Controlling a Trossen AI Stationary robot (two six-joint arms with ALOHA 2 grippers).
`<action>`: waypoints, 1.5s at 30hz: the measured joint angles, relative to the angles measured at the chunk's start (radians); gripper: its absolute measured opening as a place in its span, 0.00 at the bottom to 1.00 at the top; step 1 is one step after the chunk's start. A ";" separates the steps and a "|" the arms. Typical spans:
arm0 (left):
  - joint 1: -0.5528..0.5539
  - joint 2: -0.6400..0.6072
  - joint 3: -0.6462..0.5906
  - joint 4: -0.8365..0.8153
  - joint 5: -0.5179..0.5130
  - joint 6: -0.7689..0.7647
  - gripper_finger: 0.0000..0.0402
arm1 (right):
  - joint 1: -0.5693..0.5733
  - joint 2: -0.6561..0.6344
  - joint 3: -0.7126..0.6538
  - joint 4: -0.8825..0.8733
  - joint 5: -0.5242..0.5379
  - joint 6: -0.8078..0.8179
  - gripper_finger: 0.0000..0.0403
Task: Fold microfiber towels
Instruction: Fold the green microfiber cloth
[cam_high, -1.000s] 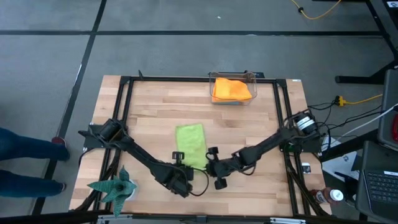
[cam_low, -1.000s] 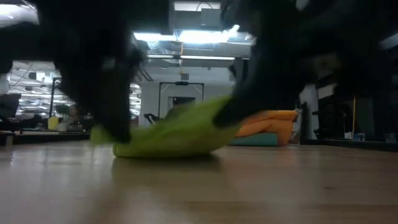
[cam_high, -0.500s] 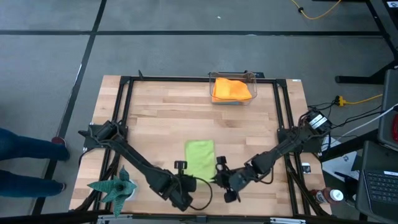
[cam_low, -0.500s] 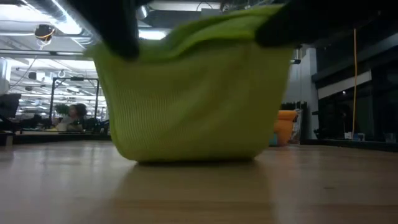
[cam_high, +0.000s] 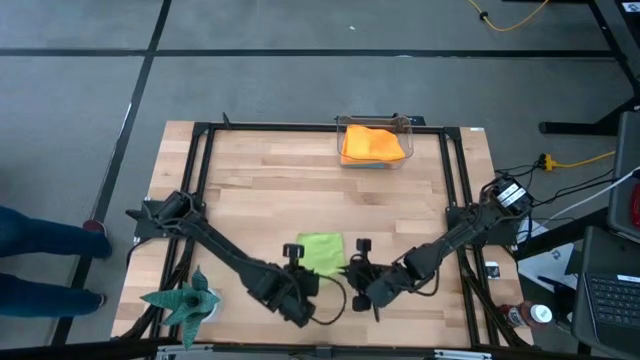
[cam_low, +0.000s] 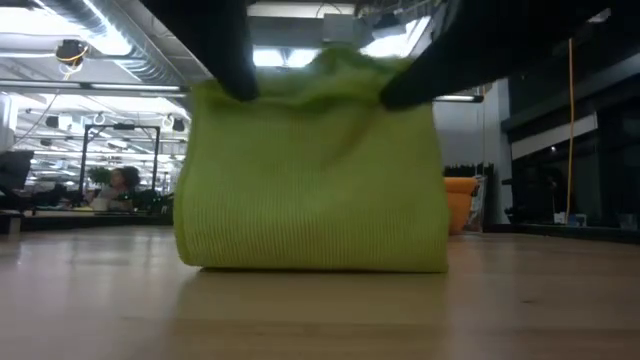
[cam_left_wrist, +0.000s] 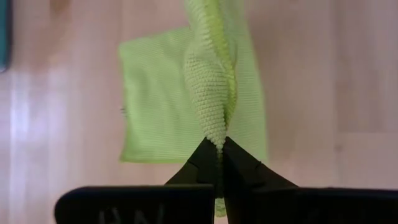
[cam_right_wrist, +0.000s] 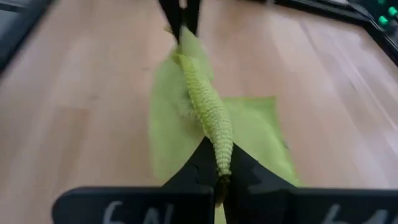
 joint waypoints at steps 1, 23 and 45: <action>0.013 0.000 0.000 -0.007 0.000 0.007 0.00 | -0.012 0.000 0.000 -0.013 0.004 0.012 0.01; 0.200 0.004 -0.199 0.121 0.020 0.203 0.00 | -0.229 0.111 0.000 -0.123 -0.029 0.149 0.01; 0.281 0.003 -0.260 0.177 -0.160 0.201 0.40 | -0.264 0.113 0.000 -0.134 0.140 0.198 0.39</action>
